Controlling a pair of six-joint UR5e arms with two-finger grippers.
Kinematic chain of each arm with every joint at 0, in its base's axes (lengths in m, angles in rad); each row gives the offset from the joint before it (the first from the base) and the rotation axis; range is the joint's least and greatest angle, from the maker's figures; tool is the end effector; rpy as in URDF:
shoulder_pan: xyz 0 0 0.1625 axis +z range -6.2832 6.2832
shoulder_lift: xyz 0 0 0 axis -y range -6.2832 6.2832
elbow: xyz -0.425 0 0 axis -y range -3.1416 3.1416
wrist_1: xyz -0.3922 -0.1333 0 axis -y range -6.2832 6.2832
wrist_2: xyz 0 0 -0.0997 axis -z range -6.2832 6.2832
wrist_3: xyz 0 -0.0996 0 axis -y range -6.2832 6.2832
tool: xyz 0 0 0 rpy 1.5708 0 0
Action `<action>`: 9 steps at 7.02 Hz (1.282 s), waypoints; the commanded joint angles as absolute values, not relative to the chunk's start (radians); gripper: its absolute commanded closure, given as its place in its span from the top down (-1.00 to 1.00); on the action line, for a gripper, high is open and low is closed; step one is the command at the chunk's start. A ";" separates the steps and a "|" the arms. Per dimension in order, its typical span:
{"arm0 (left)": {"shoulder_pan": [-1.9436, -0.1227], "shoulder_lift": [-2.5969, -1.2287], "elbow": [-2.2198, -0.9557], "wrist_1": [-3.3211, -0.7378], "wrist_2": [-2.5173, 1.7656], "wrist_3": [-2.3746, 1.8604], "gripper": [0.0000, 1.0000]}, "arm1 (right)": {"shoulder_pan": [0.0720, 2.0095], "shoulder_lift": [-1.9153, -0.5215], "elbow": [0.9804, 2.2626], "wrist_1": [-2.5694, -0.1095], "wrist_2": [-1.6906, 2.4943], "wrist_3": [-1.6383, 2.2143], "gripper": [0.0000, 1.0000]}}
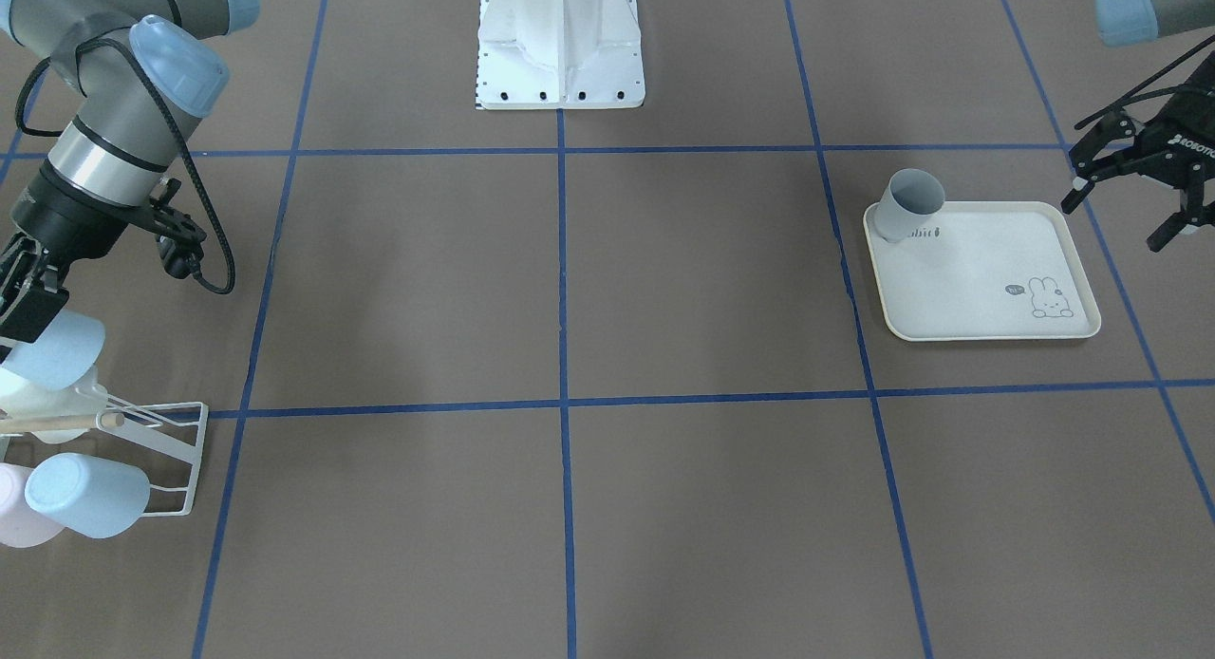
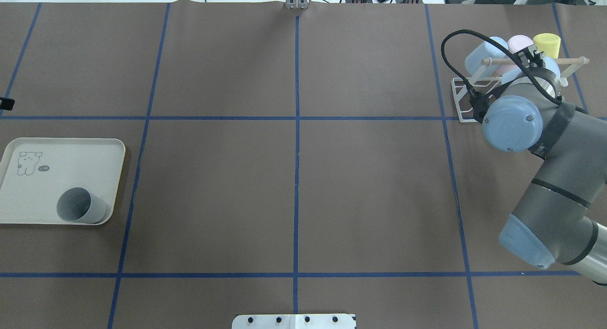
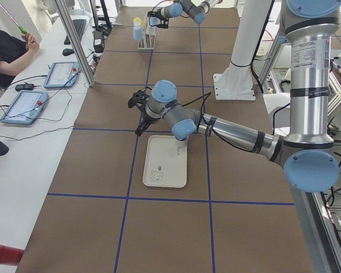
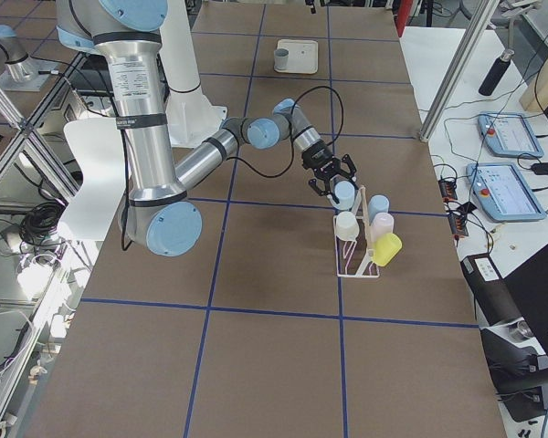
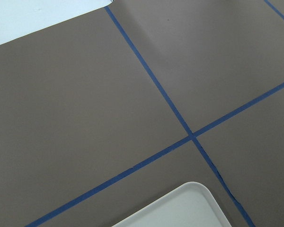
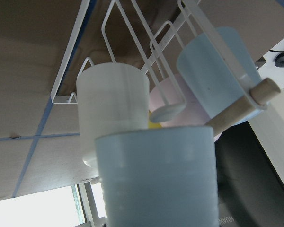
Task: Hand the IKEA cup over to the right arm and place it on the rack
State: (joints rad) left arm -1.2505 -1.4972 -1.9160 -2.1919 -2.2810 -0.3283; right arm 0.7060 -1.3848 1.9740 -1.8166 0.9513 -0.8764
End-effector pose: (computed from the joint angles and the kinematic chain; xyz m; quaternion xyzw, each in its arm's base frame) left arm 0.0824 -0.4657 0.4509 0.2837 0.4262 0.1467 0.8463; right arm -0.2761 -0.4866 0.4050 0.1610 0.3013 -0.6841 0.6445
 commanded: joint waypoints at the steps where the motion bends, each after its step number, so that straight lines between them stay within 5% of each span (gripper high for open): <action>1: -1.252 -1.497 -1.914 -2.192 -2.281 -0.328 1.00 | 0.696 -1.381 1.964 -1.816 0.951 -0.876 -0.79; 6: -1.250 -1.497 -1.908 -2.194 -2.283 -0.333 1.00 | 0.686 -1.333 1.895 -1.816 0.950 -0.887 -0.58; 7: -1.250 -1.497 -1.910 -2.194 -2.283 -0.334 1.00 | 0.684 -1.333 1.890 -1.816 0.950 -0.888 -0.46; 9: -1.250 -1.497 -1.908 -2.194 -2.283 -0.337 1.00 | 0.680 -1.333 1.876 -1.816 0.930 -0.922 0.18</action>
